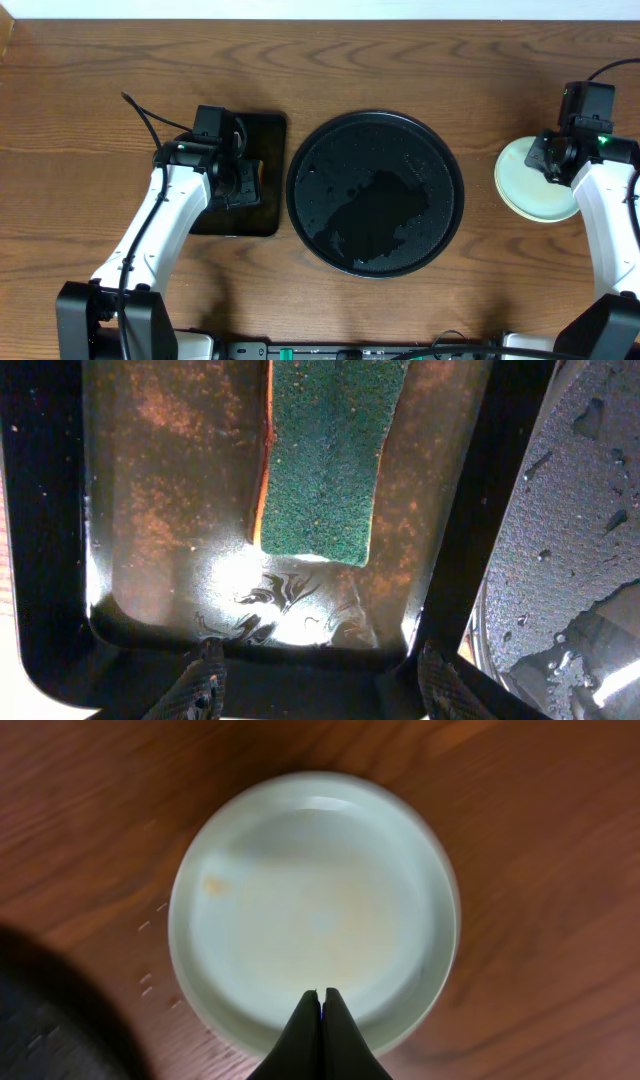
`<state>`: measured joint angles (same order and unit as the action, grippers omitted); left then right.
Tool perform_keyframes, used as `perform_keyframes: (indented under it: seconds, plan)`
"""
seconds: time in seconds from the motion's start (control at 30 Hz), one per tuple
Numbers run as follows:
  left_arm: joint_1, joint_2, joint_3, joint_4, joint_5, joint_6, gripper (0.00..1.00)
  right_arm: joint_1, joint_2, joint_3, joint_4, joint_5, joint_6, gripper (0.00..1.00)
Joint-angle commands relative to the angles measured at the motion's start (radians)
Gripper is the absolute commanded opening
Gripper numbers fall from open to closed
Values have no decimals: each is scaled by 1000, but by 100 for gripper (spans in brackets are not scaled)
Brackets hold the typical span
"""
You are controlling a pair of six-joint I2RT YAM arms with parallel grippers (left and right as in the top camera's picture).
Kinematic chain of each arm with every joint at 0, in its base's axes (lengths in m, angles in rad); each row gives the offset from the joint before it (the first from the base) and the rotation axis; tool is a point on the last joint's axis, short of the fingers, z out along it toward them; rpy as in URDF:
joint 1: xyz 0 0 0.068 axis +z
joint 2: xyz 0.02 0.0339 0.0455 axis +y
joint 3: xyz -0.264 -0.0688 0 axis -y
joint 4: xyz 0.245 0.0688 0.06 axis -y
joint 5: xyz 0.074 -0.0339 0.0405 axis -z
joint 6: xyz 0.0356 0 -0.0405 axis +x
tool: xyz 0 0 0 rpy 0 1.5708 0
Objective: Clean dirty plates on tray and stack at the side
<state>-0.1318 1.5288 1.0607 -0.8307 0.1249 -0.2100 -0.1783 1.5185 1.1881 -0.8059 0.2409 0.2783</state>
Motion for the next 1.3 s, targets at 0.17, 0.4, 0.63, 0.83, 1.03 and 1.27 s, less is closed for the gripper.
perform_keyframes:
  seconds: [0.17, 0.4, 0.63, 0.83, 1.03, 1.27]
  plan:
    - [2, -3, 10, 2, -2, 0, 70, -3, 0, 6, -40, -298, -36, 49]
    - [2, -11, 59, -21, -2, 32, 77, -3, 0, 6, -93, -432, -148, 89]
    - [2, -28, 58, -182, -3, -4, 78, 6, -32, 2, -216, -349, -114, 99]
    - [1, -130, 23, -226, -7, -6, 78, 76, -164, -75, -178, -308, -102, 99]
    - [1, -398, -112, -119, -10, 35, 79, 200, -443, -272, -34, -237, -65, 99]
    - [2, -792, -273, -24, -10, 43, 80, 270, -764, -421, 14, -185, -66, 99]
